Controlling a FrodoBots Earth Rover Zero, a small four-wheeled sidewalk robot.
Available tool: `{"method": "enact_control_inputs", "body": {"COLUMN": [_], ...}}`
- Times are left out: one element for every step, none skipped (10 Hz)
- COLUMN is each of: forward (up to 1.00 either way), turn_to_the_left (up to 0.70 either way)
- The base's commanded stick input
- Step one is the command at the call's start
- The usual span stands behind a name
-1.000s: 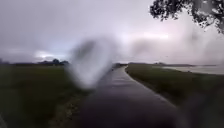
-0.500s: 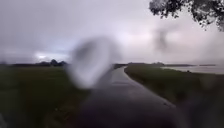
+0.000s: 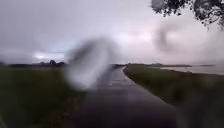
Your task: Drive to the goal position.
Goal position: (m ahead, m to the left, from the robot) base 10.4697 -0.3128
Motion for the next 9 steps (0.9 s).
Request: {"method": "enact_control_inputs", "body": {"forward": [0.70, 0.70, 0.70, 0.70, 0.70, 0.70, 0.70, 0.70, 0.70], "turn_to_the_left": [0.00, 0.00, 0.00, 0.00, 0.00, 0.00, 0.00, 0.00, 0.00]}}
